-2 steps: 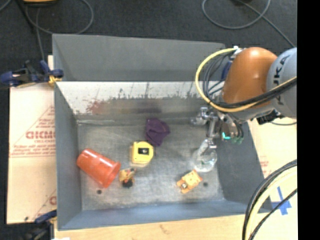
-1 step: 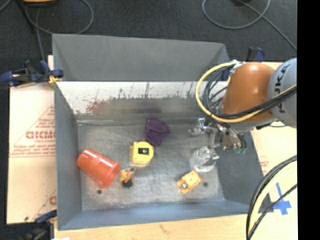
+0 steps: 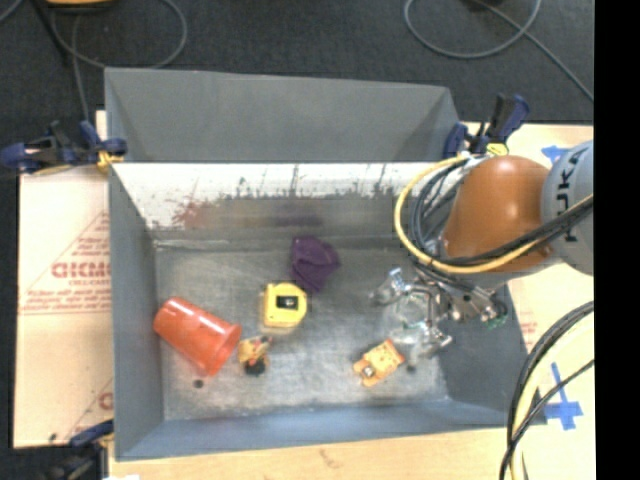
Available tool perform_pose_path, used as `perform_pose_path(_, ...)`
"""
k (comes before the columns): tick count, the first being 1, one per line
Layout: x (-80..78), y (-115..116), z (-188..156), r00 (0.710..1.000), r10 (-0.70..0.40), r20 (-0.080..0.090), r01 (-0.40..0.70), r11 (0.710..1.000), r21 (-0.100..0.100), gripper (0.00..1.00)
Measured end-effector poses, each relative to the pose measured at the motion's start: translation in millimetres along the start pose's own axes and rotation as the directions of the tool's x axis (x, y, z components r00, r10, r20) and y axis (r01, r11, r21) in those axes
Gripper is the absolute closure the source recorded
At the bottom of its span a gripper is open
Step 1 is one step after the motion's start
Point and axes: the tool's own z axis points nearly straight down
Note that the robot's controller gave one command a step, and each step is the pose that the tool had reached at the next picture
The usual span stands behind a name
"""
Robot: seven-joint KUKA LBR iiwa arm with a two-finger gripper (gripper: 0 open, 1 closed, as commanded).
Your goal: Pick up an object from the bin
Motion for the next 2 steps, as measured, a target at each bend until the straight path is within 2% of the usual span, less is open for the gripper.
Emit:
perform_pose_path(1, 1.7, 1, -3, 0.997, -0.075, 0.004, 0.075, 0.997, 0.003, 0.0)
perform_pose_path(2, -10.6, 3, 27, 0.98, -0.197, -0.006, 0.197, 0.98, 0.009, 1.0)
